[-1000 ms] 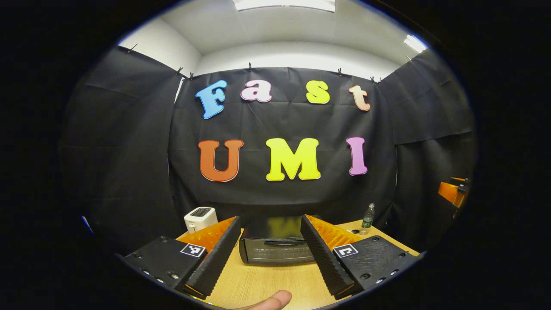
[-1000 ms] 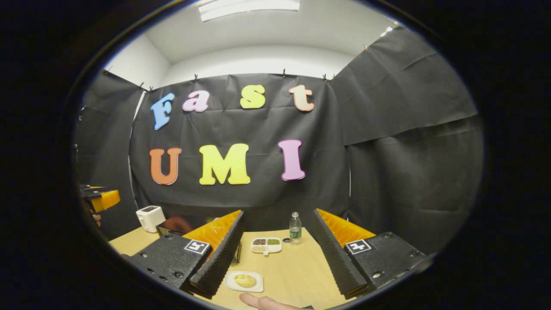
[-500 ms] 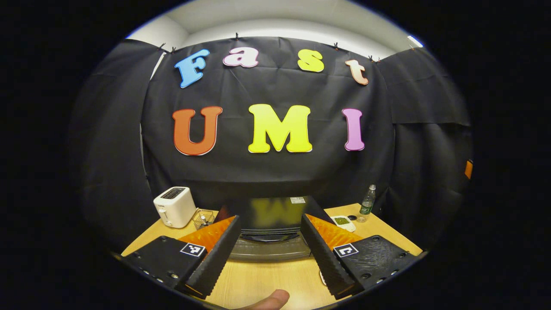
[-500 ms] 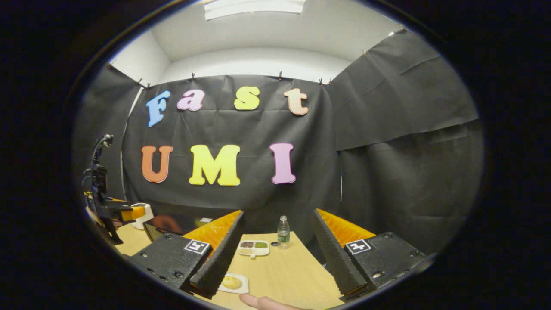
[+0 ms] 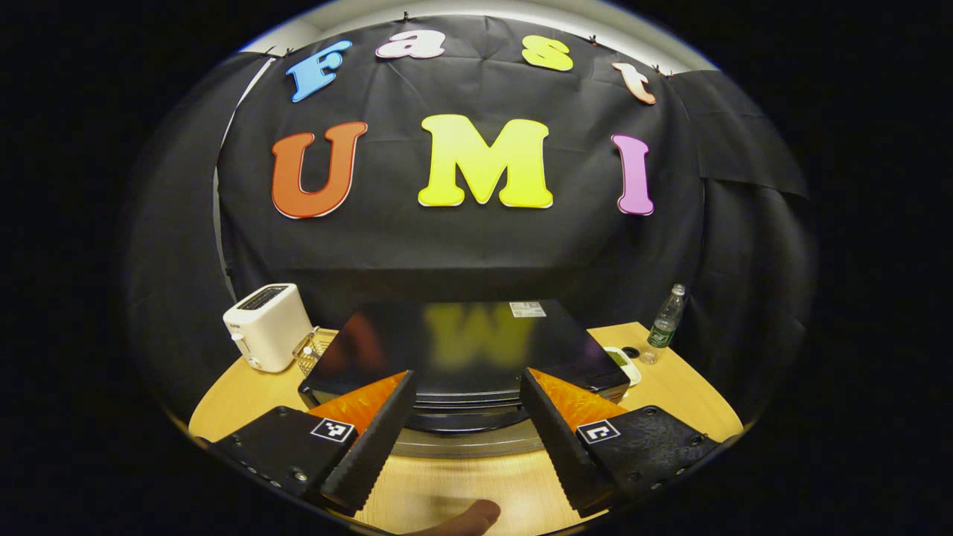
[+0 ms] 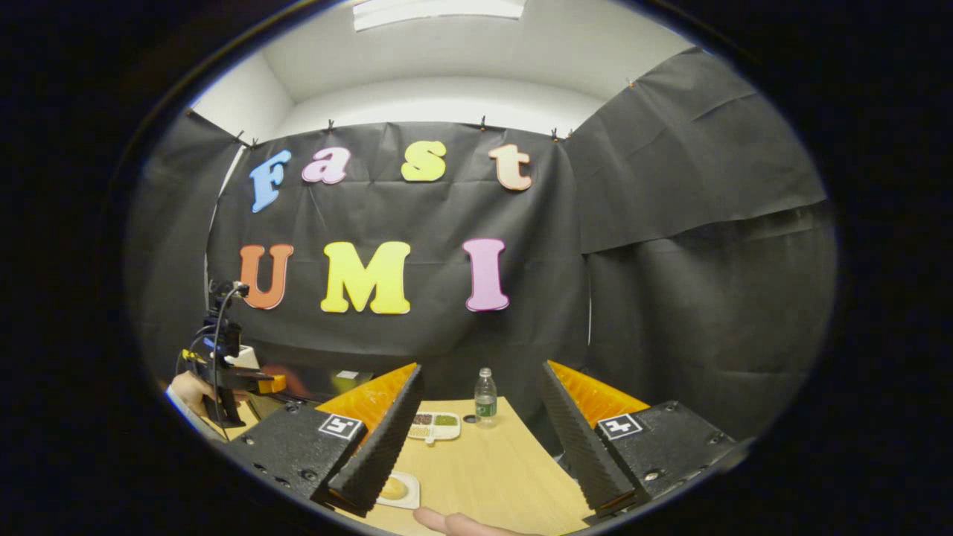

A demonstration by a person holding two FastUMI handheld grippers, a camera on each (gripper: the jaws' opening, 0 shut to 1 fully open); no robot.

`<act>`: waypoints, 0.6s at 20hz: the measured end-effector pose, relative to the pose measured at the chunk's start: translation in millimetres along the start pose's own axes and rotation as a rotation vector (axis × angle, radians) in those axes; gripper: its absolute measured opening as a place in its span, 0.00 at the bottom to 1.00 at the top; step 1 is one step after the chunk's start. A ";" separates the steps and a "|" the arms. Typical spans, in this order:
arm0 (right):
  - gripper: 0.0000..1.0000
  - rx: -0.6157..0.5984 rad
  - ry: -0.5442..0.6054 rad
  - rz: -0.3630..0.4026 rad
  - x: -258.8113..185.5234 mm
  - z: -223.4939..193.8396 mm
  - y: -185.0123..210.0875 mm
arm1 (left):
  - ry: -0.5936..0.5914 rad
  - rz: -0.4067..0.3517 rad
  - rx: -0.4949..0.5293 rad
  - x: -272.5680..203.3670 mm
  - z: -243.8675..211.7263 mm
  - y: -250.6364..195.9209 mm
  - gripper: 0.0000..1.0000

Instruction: Open the electric oven with the left hand, put the food in, and close the electric oven.

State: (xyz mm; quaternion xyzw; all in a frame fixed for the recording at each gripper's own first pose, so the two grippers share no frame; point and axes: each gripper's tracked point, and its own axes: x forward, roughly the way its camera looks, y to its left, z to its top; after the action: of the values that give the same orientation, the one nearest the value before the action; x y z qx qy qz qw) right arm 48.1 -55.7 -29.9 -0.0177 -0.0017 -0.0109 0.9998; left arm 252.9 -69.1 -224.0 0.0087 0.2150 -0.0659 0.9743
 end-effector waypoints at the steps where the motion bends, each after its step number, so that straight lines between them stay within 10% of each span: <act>1: 0.99 0.002 0.004 0.000 1.4 -2.3 -0.5 | 0.013 0.005 0.002 5.8 -5.4 1.5 0.93; 12: 0.99 0.008 0.011 -0.003 -4.8 -10.6 -4.0 | 0.068 0.037 0.038 14.0 -28.4 7.3 0.95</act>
State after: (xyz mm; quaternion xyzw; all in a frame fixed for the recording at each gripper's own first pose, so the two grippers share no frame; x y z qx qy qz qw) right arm 43.2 -59.9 -40.4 -0.0135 0.0036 -0.0127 0.9998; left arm 254.6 -62.3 -255.7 0.0334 0.2464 -0.0516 0.9672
